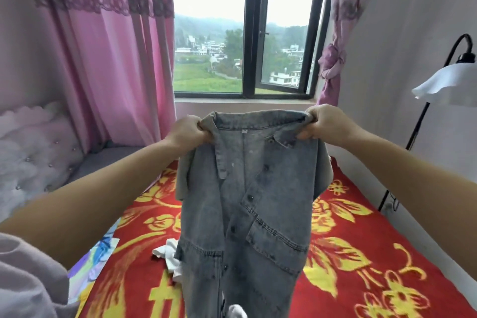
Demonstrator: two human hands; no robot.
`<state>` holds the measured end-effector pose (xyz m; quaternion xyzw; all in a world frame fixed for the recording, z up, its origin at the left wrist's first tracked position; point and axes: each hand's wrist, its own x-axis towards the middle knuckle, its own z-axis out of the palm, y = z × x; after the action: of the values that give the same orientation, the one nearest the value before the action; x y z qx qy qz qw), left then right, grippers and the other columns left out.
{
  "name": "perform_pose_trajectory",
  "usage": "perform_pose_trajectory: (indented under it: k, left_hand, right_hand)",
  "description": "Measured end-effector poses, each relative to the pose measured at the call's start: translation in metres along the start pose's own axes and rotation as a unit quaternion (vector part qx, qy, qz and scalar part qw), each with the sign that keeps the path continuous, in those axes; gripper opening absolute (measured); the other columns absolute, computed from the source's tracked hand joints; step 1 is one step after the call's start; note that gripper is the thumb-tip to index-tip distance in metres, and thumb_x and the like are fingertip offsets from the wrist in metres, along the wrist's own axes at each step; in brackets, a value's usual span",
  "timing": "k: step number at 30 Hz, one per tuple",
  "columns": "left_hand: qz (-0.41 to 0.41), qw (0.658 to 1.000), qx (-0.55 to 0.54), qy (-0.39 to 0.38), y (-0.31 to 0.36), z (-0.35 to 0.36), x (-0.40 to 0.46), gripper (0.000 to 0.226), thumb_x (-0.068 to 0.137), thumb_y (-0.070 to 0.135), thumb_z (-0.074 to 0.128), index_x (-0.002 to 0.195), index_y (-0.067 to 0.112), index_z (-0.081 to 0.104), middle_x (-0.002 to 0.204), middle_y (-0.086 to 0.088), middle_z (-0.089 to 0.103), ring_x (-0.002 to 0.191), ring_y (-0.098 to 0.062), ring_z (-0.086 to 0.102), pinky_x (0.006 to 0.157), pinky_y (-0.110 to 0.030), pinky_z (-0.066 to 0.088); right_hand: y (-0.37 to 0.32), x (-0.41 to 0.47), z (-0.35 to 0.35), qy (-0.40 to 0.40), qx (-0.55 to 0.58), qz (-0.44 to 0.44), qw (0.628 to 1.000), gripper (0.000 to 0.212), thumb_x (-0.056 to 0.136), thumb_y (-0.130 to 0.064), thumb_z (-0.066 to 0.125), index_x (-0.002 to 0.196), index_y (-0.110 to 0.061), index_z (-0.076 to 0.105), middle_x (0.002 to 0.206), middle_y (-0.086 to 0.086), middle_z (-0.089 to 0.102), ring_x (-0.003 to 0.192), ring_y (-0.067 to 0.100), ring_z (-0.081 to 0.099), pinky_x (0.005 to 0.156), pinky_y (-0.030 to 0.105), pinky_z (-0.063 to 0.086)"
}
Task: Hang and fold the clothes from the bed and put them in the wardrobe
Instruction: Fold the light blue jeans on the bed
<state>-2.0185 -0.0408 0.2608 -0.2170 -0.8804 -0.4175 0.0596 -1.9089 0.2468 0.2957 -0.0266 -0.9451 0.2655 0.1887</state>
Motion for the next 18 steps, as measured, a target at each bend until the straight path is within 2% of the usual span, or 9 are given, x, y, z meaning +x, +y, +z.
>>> perform_pose_trajectory:
  k: [1,3,6,8,9,11,12,15,18]
  left_hand:
    - [0.016,0.999,0.022,0.031,-0.002,0.000,-0.001,0.008,0.080,0.013,0.068,0.077,0.006,0.069,0.076,-0.006,0.071,0.073,-0.020,0.065,0.072,-0.031,0.054]
    - [0.030,0.995,0.066,0.062,-0.006,-0.002,-0.002,0.016,0.085,0.025,0.067,0.085,0.009,0.070,0.085,-0.004,0.071,0.079,-0.022,0.064,0.075,-0.034,0.051]
    - [0.056,0.988,0.125,0.077,-0.007,-0.005,-0.002,0.024,0.092,0.032,0.059,0.102,0.011,0.066,0.105,-0.009,0.053,0.093,-0.024,0.053,0.084,-0.036,0.044]
    - [0.099,0.989,0.074,0.081,-0.003,-0.005,-0.005,0.022,0.095,0.026,0.054,0.105,0.009,0.062,0.104,-0.008,0.059,0.094,-0.024,0.056,0.082,-0.032,0.046]
    - [0.122,0.987,0.048,0.093,-0.001,-0.005,-0.006,0.017,0.097,0.024,0.052,0.104,0.010,0.060,0.099,-0.003,0.062,0.091,-0.020,0.056,0.075,-0.022,0.045]
    - [0.173,0.976,0.025,0.127,0.003,-0.007,-0.008,0.010,0.098,0.022,0.051,0.101,0.014,0.056,0.089,0.006,0.059,0.082,-0.011,0.053,0.063,-0.006,0.036]
    - [0.201,0.970,0.025,0.135,0.006,-0.010,-0.007,0.011,0.098,0.022,0.051,0.099,0.012,0.055,0.085,0.006,0.058,0.077,-0.008,0.050,0.061,-0.004,0.035]
    - [0.261,0.955,0.100,0.103,0.012,-0.024,0.000,0.020,0.096,0.023,0.056,0.091,0.004,0.055,0.075,-0.006,0.057,0.064,-0.014,0.048,0.057,-0.009,0.035]
    - [0.294,0.926,0.229,0.054,0.011,-0.026,0.007,0.026,0.094,0.029,0.058,0.088,0.003,0.060,0.071,-0.008,0.062,0.060,-0.019,0.054,0.058,-0.025,0.039]
  right_hand:
    - [0.003,0.000,0.000,0.025,-0.033,-0.005,0.999,0.010,0.081,-0.005,0.067,0.075,-0.013,0.064,0.063,-0.006,0.065,0.059,0.000,0.060,0.061,0.015,0.047]
    - [0.007,-0.002,0.000,0.041,-0.120,-0.012,0.992,0.006,0.087,-0.017,0.061,0.084,-0.015,0.066,0.069,-0.006,0.068,0.073,0.009,0.064,0.073,0.029,0.051]
    - [0.013,-0.003,0.001,0.053,-0.157,-0.027,0.986,0.013,0.091,-0.034,0.059,0.086,-0.022,0.064,0.077,-0.010,0.052,0.086,0.019,0.048,0.082,0.037,0.041]
    - [0.015,-0.004,-0.001,0.050,-0.053,-0.046,0.996,0.014,0.091,-0.032,0.060,0.094,-0.020,0.066,0.081,-0.011,0.051,0.083,0.013,0.049,0.076,0.031,0.038]
    - [0.014,-0.005,-0.001,0.059,0.020,-0.062,0.996,0.013,0.092,-0.032,0.060,0.095,-0.020,0.065,0.082,-0.012,0.056,0.081,0.010,0.053,0.073,0.025,0.039]
    - [0.013,-0.007,-0.003,0.113,0.119,-0.110,0.980,0.009,0.093,-0.031,0.059,0.084,-0.030,0.061,0.075,-0.019,0.061,0.073,-0.003,0.056,0.063,0.009,0.039]
    - [0.014,-0.008,-0.004,0.145,0.121,-0.145,0.971,0.016,0.093,-0.031,0.059,0.078,-0.035,0.058,0.070,-0.022,0.060,0.068,-0.008,0.054,0.060,0.005,0.038]
    - [0.021,-0.004,-0.007,0.159,0.021,-0.203,0.966,0.016,0.091,-0.033,0.063,0.076,-0.027,0.060,0.064,-0.017,0.059,0.061,-0.005,0.051,0.061,0.005,0.037]
    - [0.035,0.005,0.002,0.095,-0.168,-0.183,0.964,0.035,0.090,-0.043,0.060,0.077,-0.010,0.058,0.066,0.004,0.060,0.064,0.022,0.059,0.066,0.033,0.049]
